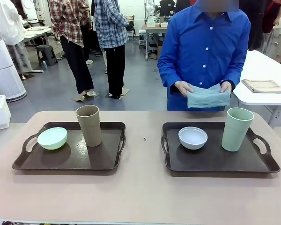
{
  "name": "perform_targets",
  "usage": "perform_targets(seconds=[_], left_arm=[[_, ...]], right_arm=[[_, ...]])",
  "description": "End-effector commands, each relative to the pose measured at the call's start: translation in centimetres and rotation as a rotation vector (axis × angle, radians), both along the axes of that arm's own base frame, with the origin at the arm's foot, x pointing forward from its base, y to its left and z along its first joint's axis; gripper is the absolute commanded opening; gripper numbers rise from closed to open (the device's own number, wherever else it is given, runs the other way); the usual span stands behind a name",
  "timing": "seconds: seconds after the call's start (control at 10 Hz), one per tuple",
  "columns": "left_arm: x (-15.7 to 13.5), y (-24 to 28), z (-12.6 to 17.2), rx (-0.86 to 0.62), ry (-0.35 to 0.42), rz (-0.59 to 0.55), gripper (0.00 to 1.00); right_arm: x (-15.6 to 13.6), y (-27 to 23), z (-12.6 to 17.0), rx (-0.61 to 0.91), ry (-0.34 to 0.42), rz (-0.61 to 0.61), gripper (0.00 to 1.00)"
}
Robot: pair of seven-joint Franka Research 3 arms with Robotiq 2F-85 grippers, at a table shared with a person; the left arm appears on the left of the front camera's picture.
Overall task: Set up a tray with a mat and arrange the tableware.
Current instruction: Pick up the Picnic Bowl and Reusable plastic cup from the Handle tray in front of the human's position and hold them in the air.
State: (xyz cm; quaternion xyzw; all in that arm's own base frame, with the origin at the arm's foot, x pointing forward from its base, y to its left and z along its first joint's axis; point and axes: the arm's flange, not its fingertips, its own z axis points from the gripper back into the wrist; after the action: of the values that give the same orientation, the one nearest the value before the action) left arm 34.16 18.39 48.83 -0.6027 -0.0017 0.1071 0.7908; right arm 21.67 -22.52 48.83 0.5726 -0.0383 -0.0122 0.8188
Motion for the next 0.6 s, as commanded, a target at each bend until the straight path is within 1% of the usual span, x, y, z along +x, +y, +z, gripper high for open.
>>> perform_targets(seconds=[0.0, 0.5], left_arm=[[-0.38, -0.13, 0.01, 0.003, -0.005, 0.008, 1.00], [-0.38, -0.13, 0.01, 0.003, -0.005, 0.008, 1.00]], right_arm=[[-0.26, 0.22, -0.32, -0.001, -0.010, -0.005, 1.00], [-0.26, 0.22, -0.32, -0.001, -0.010, -0.005, 1.00]])
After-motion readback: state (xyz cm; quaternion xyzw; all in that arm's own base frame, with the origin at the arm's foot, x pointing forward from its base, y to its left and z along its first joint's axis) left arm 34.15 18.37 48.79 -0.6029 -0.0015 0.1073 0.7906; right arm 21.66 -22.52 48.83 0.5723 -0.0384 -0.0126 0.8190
